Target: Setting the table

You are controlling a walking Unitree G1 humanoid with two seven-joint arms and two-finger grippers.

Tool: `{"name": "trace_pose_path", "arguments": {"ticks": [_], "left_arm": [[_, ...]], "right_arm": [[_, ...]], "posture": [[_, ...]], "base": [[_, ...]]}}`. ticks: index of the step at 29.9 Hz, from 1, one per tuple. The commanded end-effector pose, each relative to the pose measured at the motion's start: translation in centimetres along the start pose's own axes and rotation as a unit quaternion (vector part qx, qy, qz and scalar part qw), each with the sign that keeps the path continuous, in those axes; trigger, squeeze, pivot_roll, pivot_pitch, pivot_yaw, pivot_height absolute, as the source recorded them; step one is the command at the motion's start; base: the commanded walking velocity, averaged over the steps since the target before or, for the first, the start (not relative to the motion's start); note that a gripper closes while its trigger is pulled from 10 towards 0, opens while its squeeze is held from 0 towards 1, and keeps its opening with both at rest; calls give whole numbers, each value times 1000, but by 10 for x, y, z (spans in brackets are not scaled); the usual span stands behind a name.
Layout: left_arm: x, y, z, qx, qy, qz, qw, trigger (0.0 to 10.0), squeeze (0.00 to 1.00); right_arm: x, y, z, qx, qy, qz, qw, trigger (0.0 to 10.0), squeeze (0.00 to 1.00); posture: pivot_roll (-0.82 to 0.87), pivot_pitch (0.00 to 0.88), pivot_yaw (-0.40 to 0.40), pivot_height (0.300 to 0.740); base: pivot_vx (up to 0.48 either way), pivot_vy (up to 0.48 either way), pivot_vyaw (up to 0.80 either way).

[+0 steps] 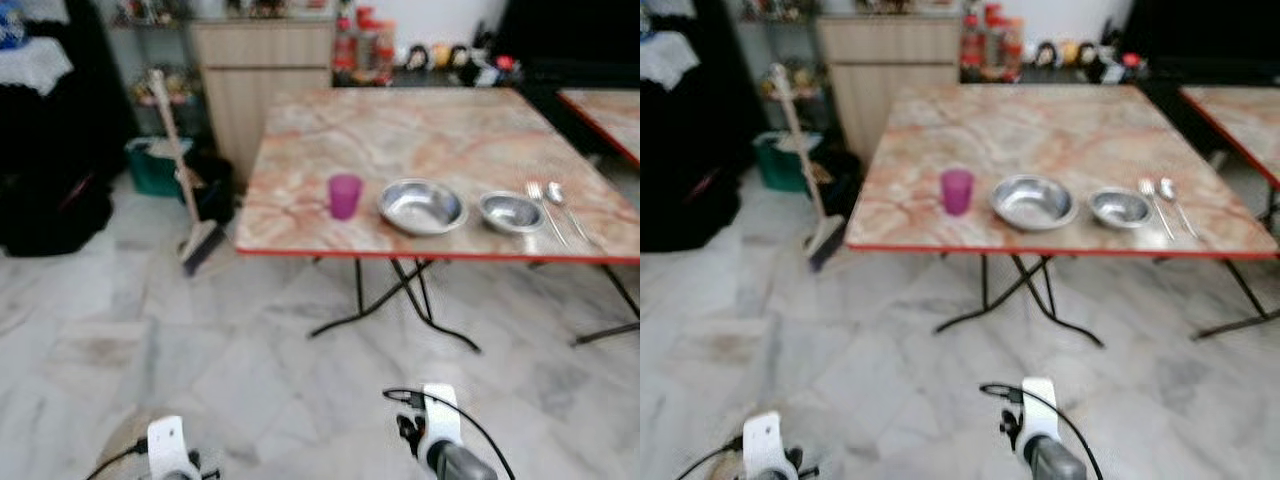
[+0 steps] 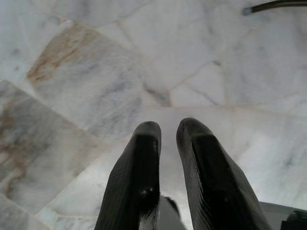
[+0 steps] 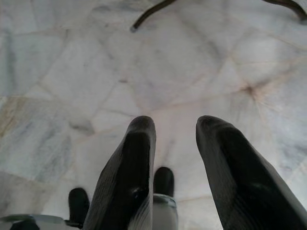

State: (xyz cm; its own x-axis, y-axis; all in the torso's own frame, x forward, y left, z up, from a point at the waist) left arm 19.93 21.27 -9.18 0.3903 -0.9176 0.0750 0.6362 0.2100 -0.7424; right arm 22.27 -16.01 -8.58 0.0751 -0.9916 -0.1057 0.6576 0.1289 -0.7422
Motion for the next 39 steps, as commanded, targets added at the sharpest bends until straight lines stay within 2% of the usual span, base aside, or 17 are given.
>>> {"name": "trace_pose_path", "arguments": {"ticks": [1, 13, 21, 26, 30, 39], "left_arm": [[3, 1, 3, 3, 12, -9, 1000, 10000, 0], [6, 1, 5, 7, 11, -12, 1000, 10000, 0], [9, 3, 18, 38, -22, -17, 999, 10000, 0], [9, 3, 23, 45, -23, -17, 999, 10000, 0], [18, 6, 38, 66, -23, -33, 997, 10000, 0], [21, 6, 38, 62, -15, -41, 997, 10000, 0]], "right_arm": [[1, 1, 5, 9, 2, -2, 1000, 10000, 0], [-1, 2, 9, 12, -6, 2, 1000, 10000, 0], [0, 1, 9, 11, -7, 3, 1000, 10000, 0], [0, 1, 8, 10, -7, 3, 1000, 10000, 0], [-1, 2, 9, 13, -3, 1, 1000, 10000, 0], [-2, 2, 7, 8, 8, -2, 1000, 10000, 0]], "posture": [[-59, 0, -5, 740], [-52, 0, -12, 740], [-47, 0, -22, 740], [-47, 0, -22, 740], [-51, 0, -20, 740], [-59, 0, -12, 740]], "base": [[0, -368, 0], [0, -383, -197], [0, 0, 0], [0, 0, 0], [265, 0, 0], [292, 0, -157]]}}
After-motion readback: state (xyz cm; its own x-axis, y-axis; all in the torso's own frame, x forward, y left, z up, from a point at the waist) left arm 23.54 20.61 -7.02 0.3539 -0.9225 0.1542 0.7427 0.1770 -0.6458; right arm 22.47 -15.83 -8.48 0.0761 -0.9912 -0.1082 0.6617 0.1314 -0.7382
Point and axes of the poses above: a point about 5 cm out from each wrist's last joint towards the gripper, its own y axis pointing out of the wrist towards the gripper, its own z axis along the axis of the wrist's last joint, x = y × z, the point moved 2 cm from there along y, pointing out of the wrist towards the gripper, and after that the axes turned 4 degrees about -y, right-handed, at the moved point
